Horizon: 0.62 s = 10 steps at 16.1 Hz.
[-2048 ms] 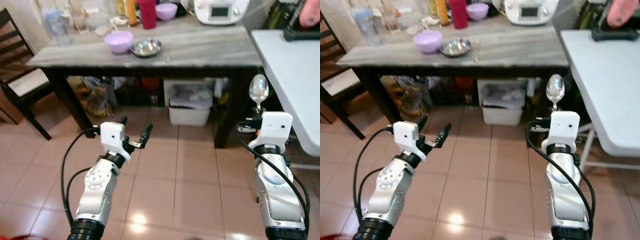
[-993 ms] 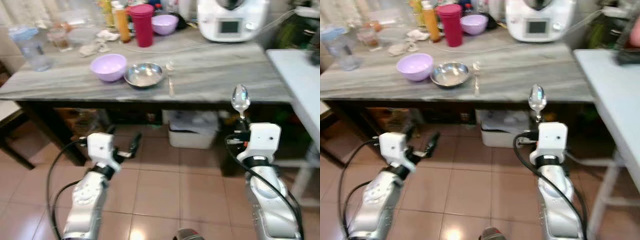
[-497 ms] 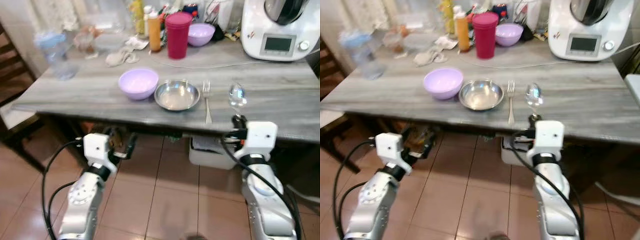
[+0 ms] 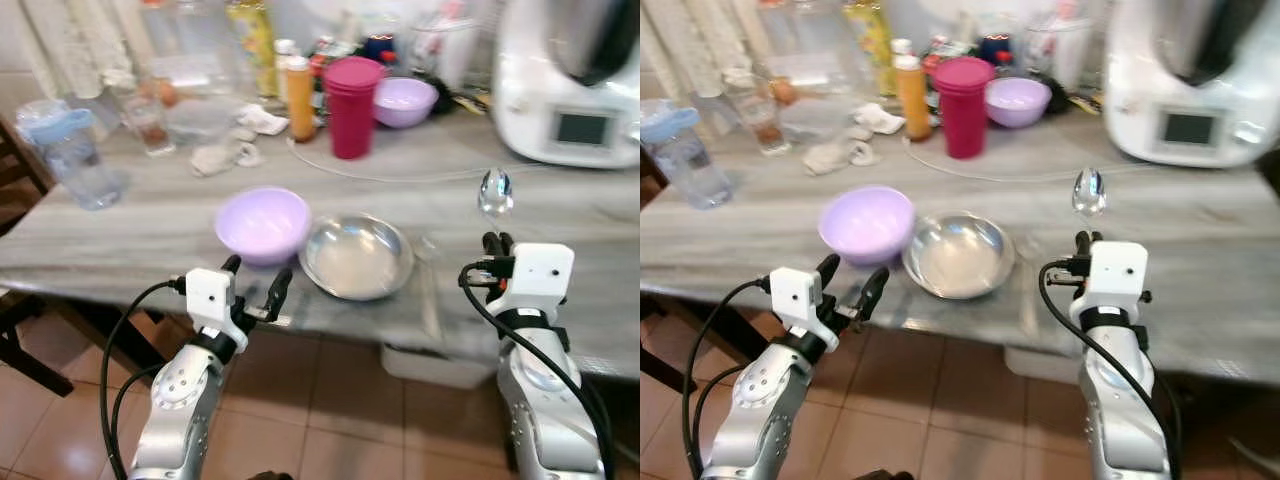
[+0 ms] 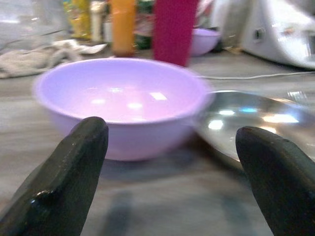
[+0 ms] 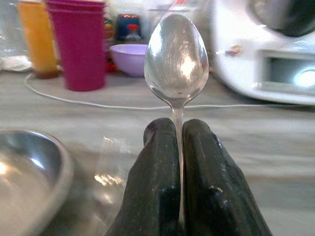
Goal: Setting the table
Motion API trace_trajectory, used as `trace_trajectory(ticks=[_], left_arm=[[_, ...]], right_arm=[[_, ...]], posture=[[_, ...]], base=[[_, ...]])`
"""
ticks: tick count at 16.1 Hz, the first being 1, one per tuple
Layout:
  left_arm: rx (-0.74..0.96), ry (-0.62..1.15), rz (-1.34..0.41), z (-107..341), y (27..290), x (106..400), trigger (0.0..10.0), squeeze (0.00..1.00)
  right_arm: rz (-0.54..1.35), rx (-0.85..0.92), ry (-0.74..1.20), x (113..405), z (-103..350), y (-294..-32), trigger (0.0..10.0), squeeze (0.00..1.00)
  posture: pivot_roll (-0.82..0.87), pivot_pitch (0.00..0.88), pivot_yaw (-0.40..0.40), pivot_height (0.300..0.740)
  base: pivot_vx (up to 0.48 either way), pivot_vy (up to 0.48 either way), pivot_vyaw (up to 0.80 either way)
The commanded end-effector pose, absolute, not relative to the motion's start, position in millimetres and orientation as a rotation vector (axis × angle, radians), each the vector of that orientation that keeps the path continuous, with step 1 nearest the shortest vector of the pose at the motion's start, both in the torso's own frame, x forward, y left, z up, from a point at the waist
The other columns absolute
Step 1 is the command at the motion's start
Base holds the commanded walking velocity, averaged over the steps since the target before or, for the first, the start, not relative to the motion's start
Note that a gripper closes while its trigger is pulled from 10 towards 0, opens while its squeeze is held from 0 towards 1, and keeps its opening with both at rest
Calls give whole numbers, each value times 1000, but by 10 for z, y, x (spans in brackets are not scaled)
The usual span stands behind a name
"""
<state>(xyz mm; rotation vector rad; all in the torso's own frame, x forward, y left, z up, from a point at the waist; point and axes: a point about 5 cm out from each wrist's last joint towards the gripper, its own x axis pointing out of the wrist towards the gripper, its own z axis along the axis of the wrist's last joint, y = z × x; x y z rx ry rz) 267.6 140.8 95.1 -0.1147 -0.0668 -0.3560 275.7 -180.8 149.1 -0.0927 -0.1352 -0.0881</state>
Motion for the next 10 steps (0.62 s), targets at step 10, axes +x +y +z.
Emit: trace_trajectory(ticks=[10], left_arm=[[-61, -45, -416, 971, 1504, 2533, 10000, 0]], right_arm=[[-119, -127, -154, 2763, 1531, -1838, 10000, 0]], posture=[[-232, 98, 49, 740]], base=[[0, 0, 0]])
